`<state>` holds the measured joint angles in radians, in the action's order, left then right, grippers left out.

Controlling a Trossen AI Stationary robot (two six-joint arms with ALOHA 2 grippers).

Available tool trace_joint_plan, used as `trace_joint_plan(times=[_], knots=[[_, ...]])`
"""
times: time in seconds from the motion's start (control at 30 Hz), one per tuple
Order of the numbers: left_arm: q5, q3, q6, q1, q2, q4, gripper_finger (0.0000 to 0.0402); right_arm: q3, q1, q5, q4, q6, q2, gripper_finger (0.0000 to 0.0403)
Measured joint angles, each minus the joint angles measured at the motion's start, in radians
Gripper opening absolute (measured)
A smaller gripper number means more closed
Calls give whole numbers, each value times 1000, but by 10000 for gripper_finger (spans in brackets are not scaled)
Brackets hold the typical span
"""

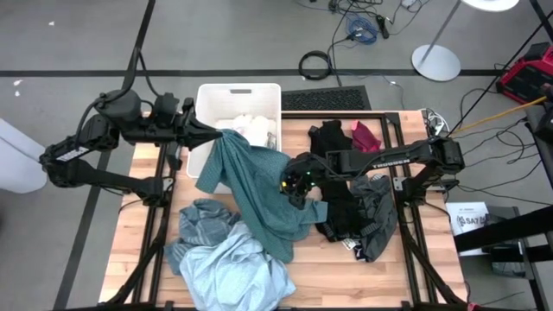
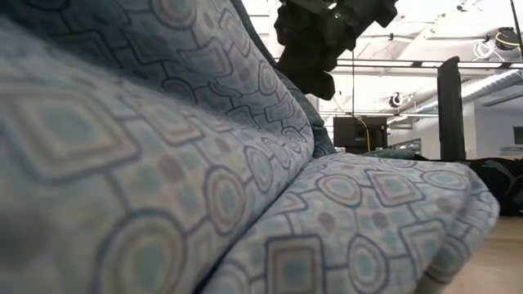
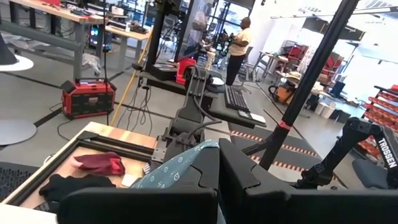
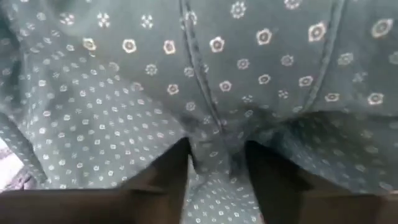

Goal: Sort clothes
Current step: Put the green shirt into the white laundry bin

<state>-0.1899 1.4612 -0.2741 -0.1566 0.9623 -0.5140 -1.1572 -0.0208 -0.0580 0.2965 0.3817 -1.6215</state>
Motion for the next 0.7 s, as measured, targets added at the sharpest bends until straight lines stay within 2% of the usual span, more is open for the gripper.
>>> trace_joint_plan(times=[0.1, 0.17, 0.3, 0.4, 0.57, 0.7], knots=[[5, 0, 1, 0, 0, 0, 0, -1, 0, 0, -34, 0, 0, 43], [6, 0, 1, 0, 0, 0, 0, -1, 0, -4, -20, 14, 10, 14], [6, 0, -7, 0, 0, 7, 0, -43, -2, -69, 159, 59, 66, 4], [-11, 0, -32, 0, 17, 37, 0, -116, 17, -38, 389, 60, 139, 2], [-53, 0, -59, 38, 114, 106, 0, -294, 53, 150, 742, 86, 279, 1], [-69, -1, -57, 47, 220, 183, 0, -438, 63, 335, 906, 109, 379, 1]])
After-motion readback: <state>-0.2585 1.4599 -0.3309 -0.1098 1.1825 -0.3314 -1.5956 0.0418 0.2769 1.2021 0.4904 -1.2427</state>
